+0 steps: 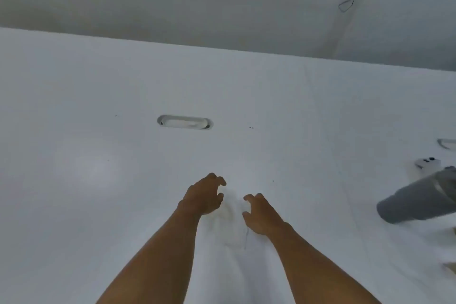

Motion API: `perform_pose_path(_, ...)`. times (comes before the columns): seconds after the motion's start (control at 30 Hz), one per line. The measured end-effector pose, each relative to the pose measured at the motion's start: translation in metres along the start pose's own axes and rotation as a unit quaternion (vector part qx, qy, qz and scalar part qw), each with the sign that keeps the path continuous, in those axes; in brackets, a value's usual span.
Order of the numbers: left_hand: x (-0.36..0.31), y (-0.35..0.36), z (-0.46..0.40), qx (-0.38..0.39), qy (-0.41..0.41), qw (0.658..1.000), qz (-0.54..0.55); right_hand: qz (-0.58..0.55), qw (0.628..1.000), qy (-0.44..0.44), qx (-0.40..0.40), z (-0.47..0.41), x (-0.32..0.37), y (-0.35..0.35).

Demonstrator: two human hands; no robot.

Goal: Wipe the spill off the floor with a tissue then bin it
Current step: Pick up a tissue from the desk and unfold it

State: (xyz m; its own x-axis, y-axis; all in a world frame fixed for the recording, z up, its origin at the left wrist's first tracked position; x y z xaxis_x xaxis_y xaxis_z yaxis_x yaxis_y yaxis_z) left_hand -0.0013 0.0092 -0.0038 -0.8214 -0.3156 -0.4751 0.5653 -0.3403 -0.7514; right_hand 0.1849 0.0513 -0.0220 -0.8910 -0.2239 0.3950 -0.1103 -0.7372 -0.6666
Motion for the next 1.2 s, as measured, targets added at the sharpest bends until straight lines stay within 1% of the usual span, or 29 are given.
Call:
perform_pose_path(0.13,0.007,0.034,-0.009,0.065,-0.014,0.997,-0.024,-0.022,1.0,0.017,-0.007,-0.008,0.0,0.007)
perform_pose_path(0.2,0.01,0.049,-0.017,0.063,-0.024,0.997,-0.032,-0.041,0.998,0.035,-0.013,-0.019,0.002,0.012)
perform_pose_path(0.27,0.011,0.056,-0.021,0.032,-0.027,0.998,-0.042,-0.062,0.996,0.047,-0.032,-0.024,0.007,0.011)
perform_pose_path(0.37,0.013,0.063,-0.027,-0.004,-0.023,0.999,-0.042,-0.057,0.995,0.062,-0.048,-0.033,0.011,0.019)
perform_pose_path(0.43,0.014,0.065,-0.025,-0.009,-0.021,0.999,-0.033,-0.056,0.995,0.064,-0.053,-0.033,0.012,0.026)
perform_pose_path(0.5,0.019,0.063,-0.019,-0.003,-0.033,0.999,0.033,-0.089,0.994,0.038,-0.058,-0.032,0.014,0.03)
perform_pose_path(0.57,0.026,0.056,-0.006,0.0,-0.058,0.987,0.15,-0.142,0.989,-0.003,-0.046,-0.03,0.02,0.027)
perform_pose_path(0.67,0.032,0.042,0.03,-0.052,-0.104,0.951,0.286,-0.2,0.978,-0.057,0.001,-0.021,0.04,0.018)
perform_pose_path(0.73,0.035,0.039,0.062,-0.107,-0.14,0.921,0.347,-0.222,0.97,-0.094,0.037,-0.012,0.057,0.018)
perform_pose_path(0.8,0.038,0.041,0.087,-0.154,-0.165,0.896,0.383,-0.242,0.96,-0.126,0.063,-0.005,0.072,0.022)
perform_pose_path(0.83,0.043,0.045,0.113,-0.195,-0.187,0.874,0.403,-0.237,0.955,-0.154,0.087,0.003,0.086,0.03)
perform_pose_path(0.87,0.044,0.047,0.126,-0.219,-0.196,0.858,0.422,-0.237,0.952,-0.168,0.1,0.007,0.093,0.034)
perform_pose_path(0.9,0.047,0.052,0.15,-0.253,-0.215,0.834,0.44,-0.228,0.947,-0.193,0.123,0.014,0.105,0.044)
perform_pose_path(1.03,0.059,0.084,0.245,-0.367,-0.288,0.726,0.505,-0.159,0.923,-0.275,0.219,0.055,0.15,0.102)
perform_pose_path(1.1,0.063,0.103,0.293,-0.399,-0.299,0.675,0.544,-0.122,0.909,-0.306,0.256,0.082,0.172,0.136)
perform_pose_path(1.2,0.067,0.137,0.372,-0.423,-0.313,0.627,0.575,-0.059,0.883,-0.35,0.307,0.127,0.199,0.196)
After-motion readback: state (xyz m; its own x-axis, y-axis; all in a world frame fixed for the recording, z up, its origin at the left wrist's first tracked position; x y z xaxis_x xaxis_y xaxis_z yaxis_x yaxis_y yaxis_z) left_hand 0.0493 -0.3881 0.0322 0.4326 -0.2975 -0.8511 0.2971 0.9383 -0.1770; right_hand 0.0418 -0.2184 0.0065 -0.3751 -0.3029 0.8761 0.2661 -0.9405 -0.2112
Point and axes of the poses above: each hand's wrist, its own z-axis away from the middle knuckle, its own y-axis out of the palm, x = y × z, the point moved 1 cm from there along -z, towards the middle knuckle, and after that the axes turned 6 degrees about x, right-handed, at the moved point
